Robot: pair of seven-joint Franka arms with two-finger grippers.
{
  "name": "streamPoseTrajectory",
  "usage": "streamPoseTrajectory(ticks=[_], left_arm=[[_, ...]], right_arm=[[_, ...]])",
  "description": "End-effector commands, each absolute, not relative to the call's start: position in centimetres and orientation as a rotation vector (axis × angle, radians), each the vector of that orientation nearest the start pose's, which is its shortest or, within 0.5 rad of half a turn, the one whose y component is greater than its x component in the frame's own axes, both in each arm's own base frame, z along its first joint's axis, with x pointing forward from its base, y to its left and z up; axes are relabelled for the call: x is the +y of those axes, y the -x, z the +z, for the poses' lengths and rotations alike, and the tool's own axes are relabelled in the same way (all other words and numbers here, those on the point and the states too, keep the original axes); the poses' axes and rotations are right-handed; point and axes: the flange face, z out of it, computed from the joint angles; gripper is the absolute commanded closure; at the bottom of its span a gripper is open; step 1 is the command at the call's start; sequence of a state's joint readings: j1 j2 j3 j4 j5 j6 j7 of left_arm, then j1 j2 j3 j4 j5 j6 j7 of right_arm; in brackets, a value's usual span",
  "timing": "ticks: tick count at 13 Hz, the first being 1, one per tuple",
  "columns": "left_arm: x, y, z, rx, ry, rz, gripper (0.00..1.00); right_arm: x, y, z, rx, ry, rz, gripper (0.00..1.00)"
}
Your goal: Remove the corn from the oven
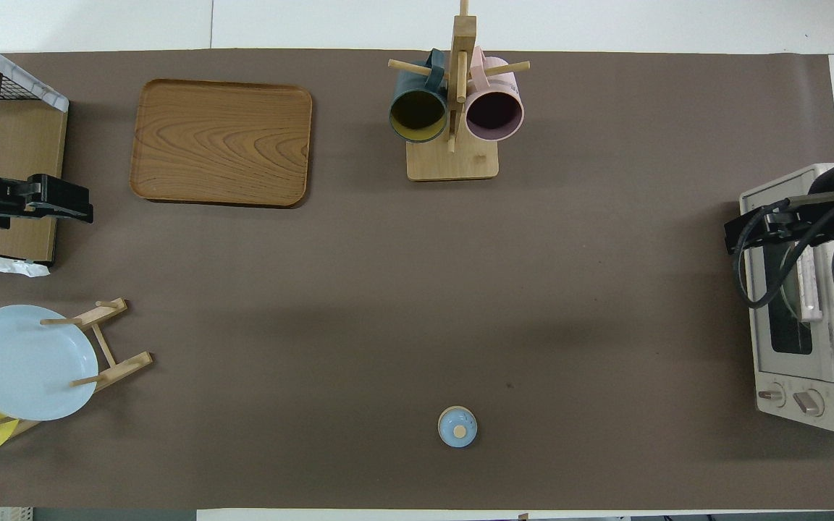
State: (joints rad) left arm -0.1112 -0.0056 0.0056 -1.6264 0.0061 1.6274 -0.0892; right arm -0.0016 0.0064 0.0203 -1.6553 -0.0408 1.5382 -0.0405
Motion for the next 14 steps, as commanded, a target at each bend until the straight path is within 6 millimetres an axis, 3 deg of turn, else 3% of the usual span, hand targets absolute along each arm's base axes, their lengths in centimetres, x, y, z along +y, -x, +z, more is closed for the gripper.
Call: streamPoseTrajectory(ticks=[1,6,7,8,11,14], left_arm=[[-5.5,-55.2,60.7,0.033,3.122,-0.012,0.00],[-5.5,-55.2,60.7,0.033,3.122,-0.012,0.00],[-5.5,-55.2,60.7,0.033,3.122,-0.012,0.00],[-5.5,-55.2,60.7,0.033,3.122,-0.012,0.00],[-5.5,-55.2,60.7,0.033,3.122,-0.012,0.00],[-5.5,-55.2,60.7,0.033,3.122,-0.012,0.00]], right_arm=[[0.8,-55.2,58.0,-0.071,3.150,0.186,0.00],[-1.1,-54.9,57.3,-0.096,3.149,0.147,0.00],[-1.3,-54.8,56.8,-0.173,3.147,0.109,0.59],[-1.9,-54.2,55.7,-0.167,3.144,0.134,1.00],[-7.9,-52.6,52.2,-0.115,3.144,0.108,1.00],[-10.0,-52.0,50.0,-0.047,3.149,0.117,1.00]])
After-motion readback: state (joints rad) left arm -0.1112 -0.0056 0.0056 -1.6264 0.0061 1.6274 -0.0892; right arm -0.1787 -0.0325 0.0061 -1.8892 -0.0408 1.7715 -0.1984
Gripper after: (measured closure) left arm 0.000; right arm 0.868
